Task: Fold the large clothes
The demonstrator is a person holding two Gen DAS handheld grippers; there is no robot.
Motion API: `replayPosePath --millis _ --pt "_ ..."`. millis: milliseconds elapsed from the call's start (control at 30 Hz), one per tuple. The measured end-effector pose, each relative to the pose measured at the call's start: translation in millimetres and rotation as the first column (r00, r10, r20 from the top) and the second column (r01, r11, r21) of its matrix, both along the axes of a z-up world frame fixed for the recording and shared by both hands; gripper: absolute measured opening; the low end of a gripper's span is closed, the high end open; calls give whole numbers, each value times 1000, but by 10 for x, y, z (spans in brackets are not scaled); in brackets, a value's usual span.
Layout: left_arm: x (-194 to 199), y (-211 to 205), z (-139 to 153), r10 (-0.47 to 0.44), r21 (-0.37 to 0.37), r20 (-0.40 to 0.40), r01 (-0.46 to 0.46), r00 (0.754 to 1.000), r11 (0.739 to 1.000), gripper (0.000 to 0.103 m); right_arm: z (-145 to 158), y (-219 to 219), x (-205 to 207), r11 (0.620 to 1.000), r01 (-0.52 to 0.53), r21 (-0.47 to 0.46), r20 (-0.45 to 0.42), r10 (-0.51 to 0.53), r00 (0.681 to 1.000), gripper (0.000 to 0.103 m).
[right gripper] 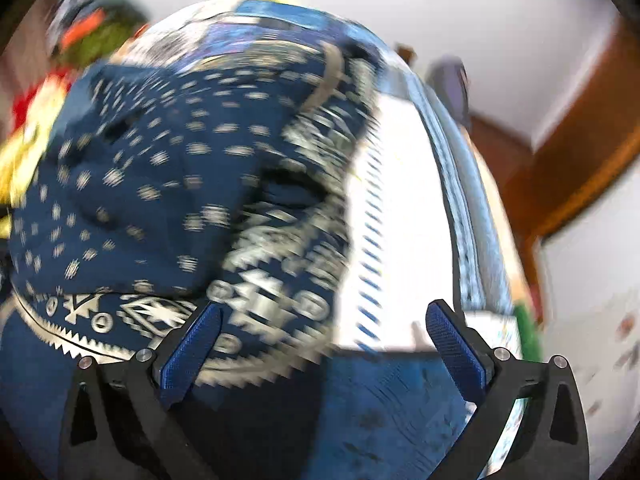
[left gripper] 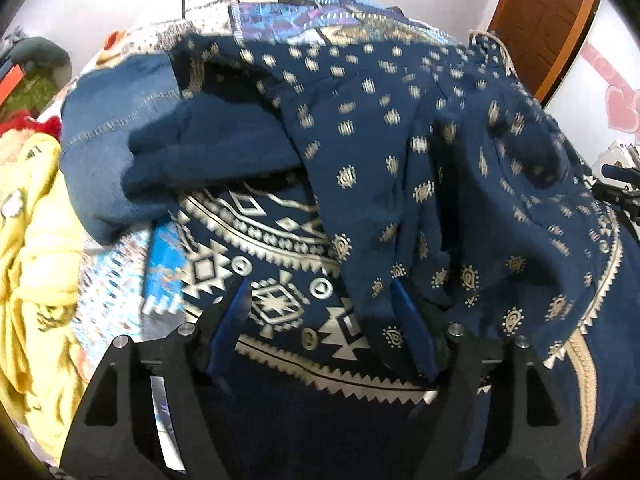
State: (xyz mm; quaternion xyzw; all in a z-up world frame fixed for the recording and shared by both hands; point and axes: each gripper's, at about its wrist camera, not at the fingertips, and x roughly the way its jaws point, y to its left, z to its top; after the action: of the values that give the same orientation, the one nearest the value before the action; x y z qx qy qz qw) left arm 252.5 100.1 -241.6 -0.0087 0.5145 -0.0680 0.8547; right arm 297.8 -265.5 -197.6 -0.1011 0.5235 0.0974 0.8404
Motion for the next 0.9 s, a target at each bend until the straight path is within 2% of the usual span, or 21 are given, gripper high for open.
replayPosePath --millis 200,267,367,500,667,800,900 --pt "254 408 445 77 15 110 -79 991 997 72 292 -220 214 987 28 157 30 -33 999 102" --pt "418 569 473 111 23 120 -114 987 993 72 320 -195 350 980 31 196 33 -38 999 102" --pt "778 872 391 174 26 96 -177 980 984 72 309 -134 641 969 49 241 30 -57 998 102" --pt "1205 1085 176 207 -13 47 -206 977 978 72 197 -50 1063 944 86 319 -17 -85 996 102" --pt "1686 1177 -23 184 -75 30 -181 982 981 72 22 4 1517 920 109 377 -74 -87 993 102" --pt "1974 1155 -108 140 -142 46 -132 989 981 72 -126 109 1891 919 109 379 -87 -82 993 101" --pt "2183 1077 -189 121 -131 43 -114 992 985 71 -248 197 2151 910 103 401 -109 -64 992 89"
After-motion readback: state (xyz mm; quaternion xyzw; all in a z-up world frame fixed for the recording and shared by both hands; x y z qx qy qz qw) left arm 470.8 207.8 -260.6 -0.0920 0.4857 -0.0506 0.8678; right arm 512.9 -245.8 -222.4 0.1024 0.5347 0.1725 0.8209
